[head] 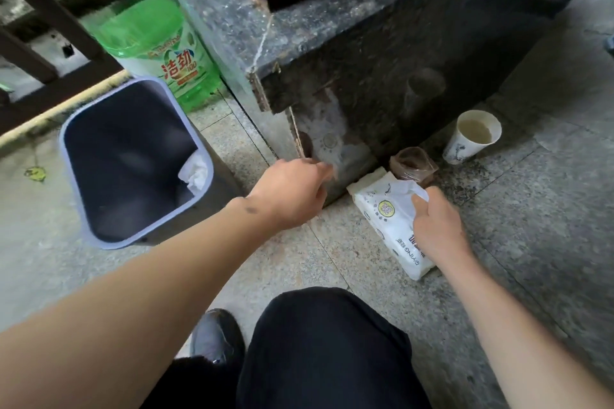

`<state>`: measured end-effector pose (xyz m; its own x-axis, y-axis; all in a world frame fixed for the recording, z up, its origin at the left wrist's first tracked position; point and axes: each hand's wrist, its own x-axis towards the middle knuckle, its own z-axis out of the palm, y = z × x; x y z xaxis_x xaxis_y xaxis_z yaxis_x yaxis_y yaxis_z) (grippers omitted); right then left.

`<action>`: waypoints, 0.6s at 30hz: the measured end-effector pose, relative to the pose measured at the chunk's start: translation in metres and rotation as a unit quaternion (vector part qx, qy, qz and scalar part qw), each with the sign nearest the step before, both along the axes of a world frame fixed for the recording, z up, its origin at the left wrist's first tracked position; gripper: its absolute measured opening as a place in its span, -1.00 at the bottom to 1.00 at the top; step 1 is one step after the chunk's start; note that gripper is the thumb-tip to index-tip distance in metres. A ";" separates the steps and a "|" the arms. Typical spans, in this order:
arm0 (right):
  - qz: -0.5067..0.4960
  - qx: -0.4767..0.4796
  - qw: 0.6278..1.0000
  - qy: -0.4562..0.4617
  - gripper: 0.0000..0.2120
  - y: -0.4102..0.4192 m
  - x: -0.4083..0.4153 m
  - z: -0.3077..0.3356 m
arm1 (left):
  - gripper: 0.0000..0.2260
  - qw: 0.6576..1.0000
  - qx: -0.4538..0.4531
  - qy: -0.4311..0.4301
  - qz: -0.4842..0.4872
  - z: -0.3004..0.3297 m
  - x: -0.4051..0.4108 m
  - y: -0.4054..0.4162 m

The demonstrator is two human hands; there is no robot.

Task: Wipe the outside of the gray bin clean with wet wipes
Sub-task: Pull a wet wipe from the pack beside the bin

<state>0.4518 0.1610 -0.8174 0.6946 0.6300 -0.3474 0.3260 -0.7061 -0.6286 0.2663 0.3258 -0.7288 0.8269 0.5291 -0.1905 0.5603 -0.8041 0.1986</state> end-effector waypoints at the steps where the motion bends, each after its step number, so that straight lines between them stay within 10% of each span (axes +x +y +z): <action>1: -0.003 0.004 1.000 0.000 -0.86 0.001 -0.002 0.002 | -0.78 0.999 0.031 -0.006 -0.017 0.008 -0.010 0.004; 18: -0.041 0.060 0.991 -0.115 -0.88 0.014 -0.011 0.052 | -0.81 0.998 0.035 -0.021 0.048 0.048 -0.073 0.016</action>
